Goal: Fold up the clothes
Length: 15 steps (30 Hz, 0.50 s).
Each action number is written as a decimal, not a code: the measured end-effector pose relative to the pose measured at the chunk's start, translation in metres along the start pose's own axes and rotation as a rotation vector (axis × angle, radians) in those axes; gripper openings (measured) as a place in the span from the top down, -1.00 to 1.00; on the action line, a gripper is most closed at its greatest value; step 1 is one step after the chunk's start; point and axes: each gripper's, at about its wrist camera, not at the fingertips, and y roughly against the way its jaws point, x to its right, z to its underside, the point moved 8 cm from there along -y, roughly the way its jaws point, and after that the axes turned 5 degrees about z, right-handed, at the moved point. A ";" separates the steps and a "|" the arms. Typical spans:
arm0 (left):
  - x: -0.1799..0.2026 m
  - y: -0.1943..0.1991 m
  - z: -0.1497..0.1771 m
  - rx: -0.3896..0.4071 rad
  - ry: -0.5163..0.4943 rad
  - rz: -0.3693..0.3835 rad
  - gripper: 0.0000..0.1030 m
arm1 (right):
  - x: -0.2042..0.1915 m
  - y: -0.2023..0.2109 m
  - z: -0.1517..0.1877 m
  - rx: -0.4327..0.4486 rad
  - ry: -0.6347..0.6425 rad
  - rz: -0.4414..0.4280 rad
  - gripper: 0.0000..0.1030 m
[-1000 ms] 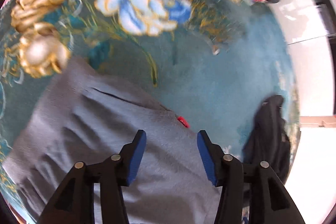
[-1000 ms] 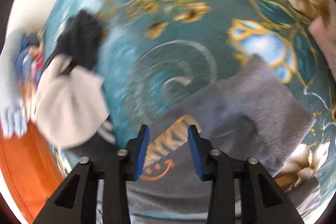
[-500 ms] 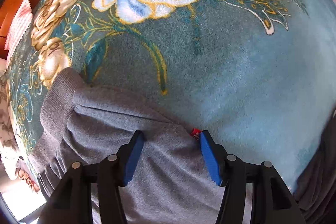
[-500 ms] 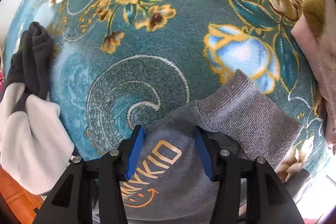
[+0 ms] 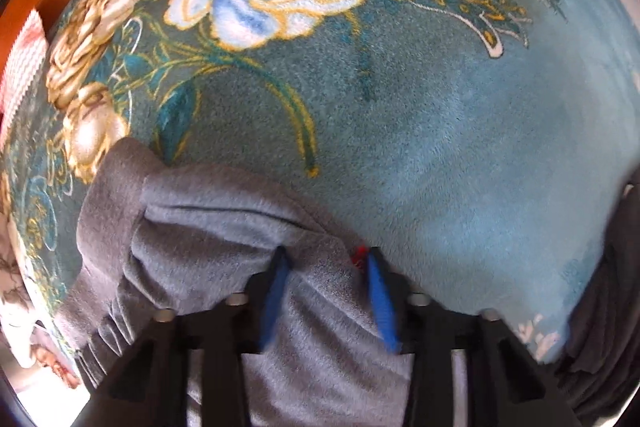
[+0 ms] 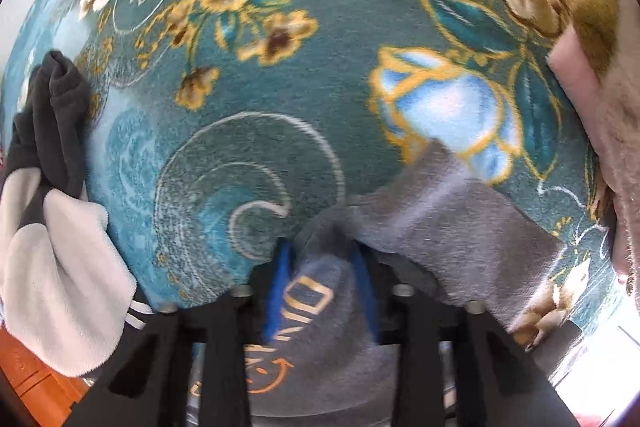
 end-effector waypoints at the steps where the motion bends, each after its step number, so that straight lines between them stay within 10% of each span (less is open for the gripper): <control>1: -0.003 0.004 0.002 0.006 -0.005 0.019 0.70 | 0.004 0.001 0.001 -0.001 -0.005 -0.019 0.74; 15: -0.106 0.129 0.086 0.211 0.001 0.466 0.81 | 0.051 0.072 0.051 0.137 0.150 -0.318 0.91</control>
